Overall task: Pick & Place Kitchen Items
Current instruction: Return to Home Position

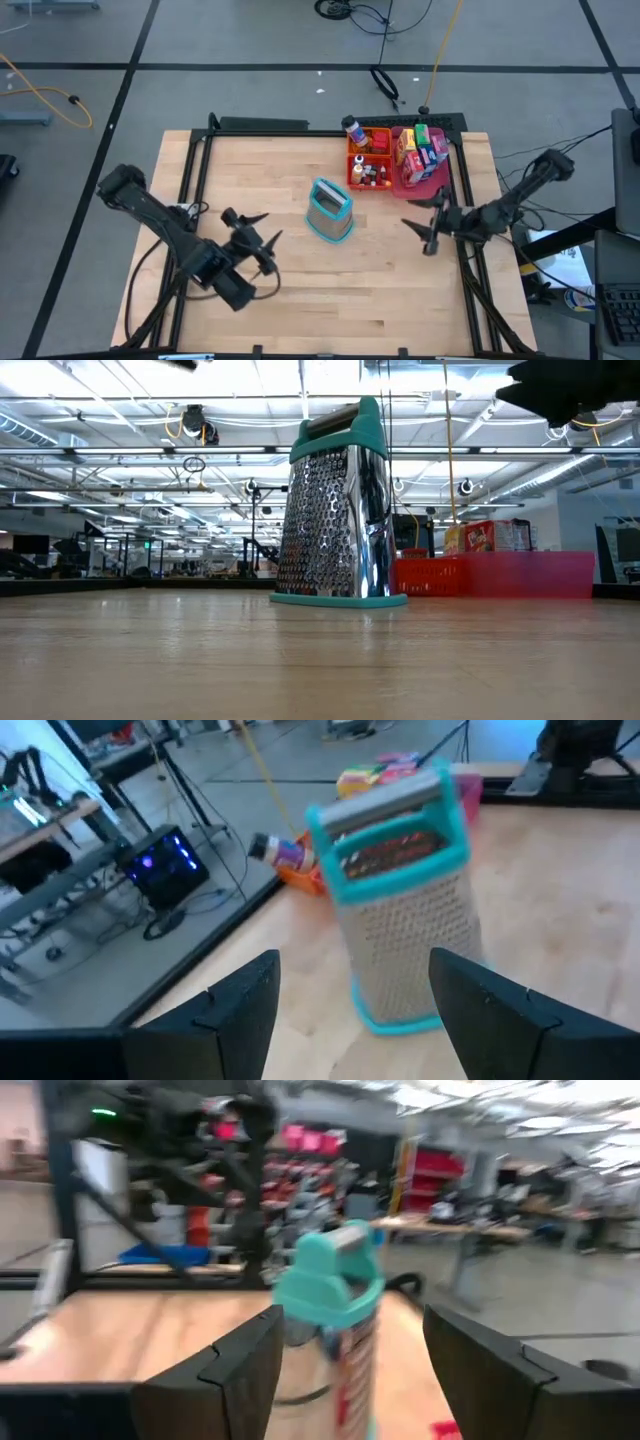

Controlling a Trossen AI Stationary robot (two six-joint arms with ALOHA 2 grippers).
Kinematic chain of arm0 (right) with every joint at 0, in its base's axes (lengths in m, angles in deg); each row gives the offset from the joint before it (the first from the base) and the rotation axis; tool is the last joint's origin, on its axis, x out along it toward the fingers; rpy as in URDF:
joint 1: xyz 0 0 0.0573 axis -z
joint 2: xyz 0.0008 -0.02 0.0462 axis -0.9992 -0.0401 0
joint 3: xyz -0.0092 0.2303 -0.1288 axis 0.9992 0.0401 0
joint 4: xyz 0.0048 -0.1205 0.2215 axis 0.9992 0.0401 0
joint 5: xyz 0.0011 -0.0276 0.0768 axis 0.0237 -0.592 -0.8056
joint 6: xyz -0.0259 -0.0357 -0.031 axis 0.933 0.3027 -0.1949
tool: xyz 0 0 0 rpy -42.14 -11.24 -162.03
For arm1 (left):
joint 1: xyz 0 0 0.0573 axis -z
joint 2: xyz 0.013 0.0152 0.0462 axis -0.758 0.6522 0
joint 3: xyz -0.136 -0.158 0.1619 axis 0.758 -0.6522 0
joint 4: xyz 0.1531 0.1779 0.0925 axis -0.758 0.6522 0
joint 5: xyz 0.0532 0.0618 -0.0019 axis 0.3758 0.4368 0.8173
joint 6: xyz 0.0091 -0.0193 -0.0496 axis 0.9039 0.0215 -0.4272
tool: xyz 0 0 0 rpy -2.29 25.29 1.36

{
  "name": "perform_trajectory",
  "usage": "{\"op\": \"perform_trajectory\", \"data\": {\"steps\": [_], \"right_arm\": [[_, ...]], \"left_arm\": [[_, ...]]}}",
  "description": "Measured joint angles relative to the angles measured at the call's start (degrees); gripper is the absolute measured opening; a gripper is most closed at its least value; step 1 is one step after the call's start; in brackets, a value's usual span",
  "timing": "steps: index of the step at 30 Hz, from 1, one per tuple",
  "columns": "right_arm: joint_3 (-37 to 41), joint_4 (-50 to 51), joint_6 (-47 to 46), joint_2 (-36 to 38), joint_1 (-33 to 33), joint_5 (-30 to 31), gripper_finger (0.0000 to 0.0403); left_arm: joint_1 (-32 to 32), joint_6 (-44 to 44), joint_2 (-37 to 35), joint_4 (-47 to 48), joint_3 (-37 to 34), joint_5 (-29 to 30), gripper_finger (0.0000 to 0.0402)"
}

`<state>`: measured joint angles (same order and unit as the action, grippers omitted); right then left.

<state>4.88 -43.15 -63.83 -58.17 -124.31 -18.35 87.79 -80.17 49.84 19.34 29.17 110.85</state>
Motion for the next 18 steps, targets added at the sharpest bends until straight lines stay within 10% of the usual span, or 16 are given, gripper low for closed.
{"op": "perform_trajectory", "data": {"steps": [10, 18], "right_arm": [[-2.2, 28.1, -13.5, 14.3, -11.2, 0.0, 0.021], [-2.3, 45.0, -18.9, 25.9, -13.9, 1.6, 0.0207]], "left_arm": [[-3.1, 21.2, -24.5, -40.4, -32.3, -7.3, 0.0255], [-13.2, 50.1, -42.3, -82.4, -56.1, -26.4, 0.0255]]}}
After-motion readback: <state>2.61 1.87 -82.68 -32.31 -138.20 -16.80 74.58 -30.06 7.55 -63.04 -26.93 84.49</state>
